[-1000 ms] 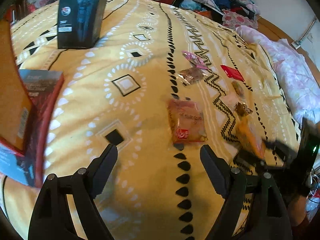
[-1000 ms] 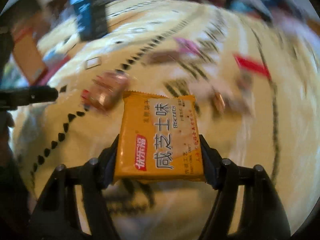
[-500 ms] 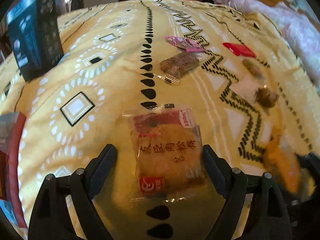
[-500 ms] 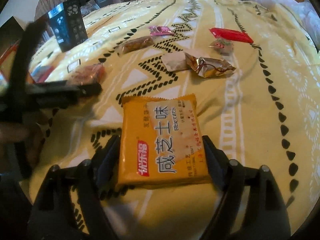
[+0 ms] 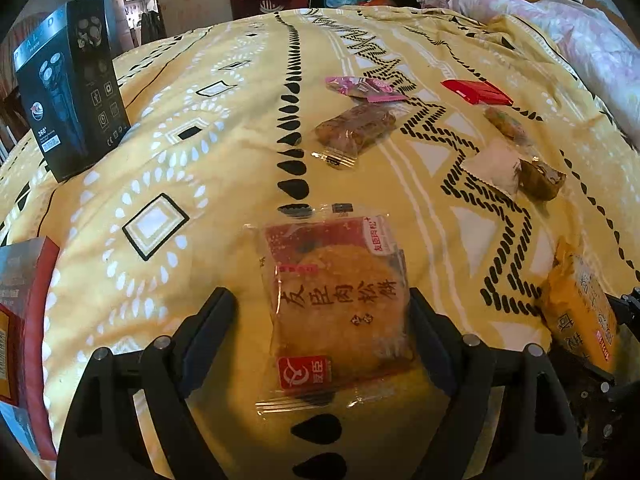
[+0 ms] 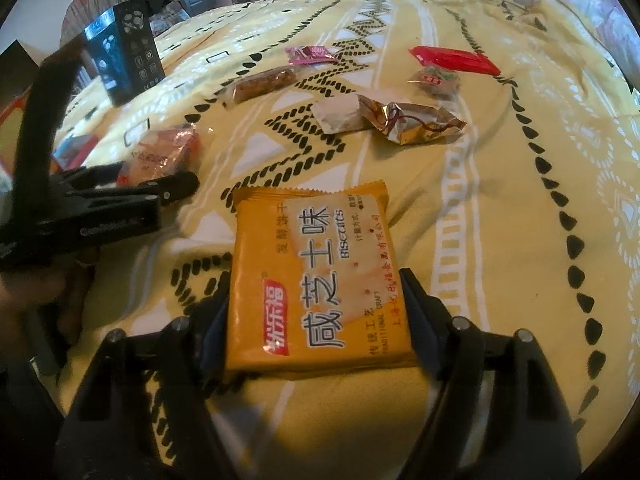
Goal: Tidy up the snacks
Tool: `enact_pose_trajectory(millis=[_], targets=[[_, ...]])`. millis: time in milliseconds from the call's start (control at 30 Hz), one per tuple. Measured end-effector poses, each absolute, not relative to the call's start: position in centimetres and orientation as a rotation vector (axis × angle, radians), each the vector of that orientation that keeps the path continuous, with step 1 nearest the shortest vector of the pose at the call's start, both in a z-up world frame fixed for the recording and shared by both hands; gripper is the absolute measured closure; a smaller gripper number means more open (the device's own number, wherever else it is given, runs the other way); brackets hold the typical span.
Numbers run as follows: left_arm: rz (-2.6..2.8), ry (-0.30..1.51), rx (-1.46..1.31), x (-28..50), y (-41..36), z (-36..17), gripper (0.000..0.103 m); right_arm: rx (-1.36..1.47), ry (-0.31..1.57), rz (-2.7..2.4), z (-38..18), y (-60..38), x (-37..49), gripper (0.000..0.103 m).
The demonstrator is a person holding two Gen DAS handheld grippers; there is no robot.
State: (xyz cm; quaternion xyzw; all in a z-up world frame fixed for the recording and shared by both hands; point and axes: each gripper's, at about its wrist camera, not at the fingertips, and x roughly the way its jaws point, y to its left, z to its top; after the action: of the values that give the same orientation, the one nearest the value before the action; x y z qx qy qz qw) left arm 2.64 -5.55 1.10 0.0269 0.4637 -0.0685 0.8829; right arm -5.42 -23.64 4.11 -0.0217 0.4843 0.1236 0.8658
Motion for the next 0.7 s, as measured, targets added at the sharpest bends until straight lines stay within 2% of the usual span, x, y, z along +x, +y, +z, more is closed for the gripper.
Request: enact_pose_trajectory(millis=[200,233,267,333,467,700], targets=[[-0.144,0.967,0.056,2.6,-5.5,1.2,0.018,-0.026,0.99,0.254,4.3,-24.0,-5.7,0.032],[-0.147,0.964,0.057,2.5,-5.5,1.3,0.028,-0.015,0.983,0.257,4.5,-24.1,-5.8,0.032],[-0.159,0.958,0.066,2.2,-5.7,1.6,0.042,-0.005,0.978,0.26,4.7,-24.2,-6.0,0.032],[-0.173,0.951,0.088,1.8,-6.0,2.1,0.046,0.005,0.967,0.265,5.1,-24.2,-6.3,0.032],[-0.208,0.941,0.045,0.8,-5.2,3.6,0.047,0.011,0.935,0.263,6.8,-24.3,-6.9,0.032],[-0.238,0.835,0.014,-2.0,-3.3,9.7,0.047,0.001,0.871,0.277,10.7,-23.6,-6.7,0.032]])
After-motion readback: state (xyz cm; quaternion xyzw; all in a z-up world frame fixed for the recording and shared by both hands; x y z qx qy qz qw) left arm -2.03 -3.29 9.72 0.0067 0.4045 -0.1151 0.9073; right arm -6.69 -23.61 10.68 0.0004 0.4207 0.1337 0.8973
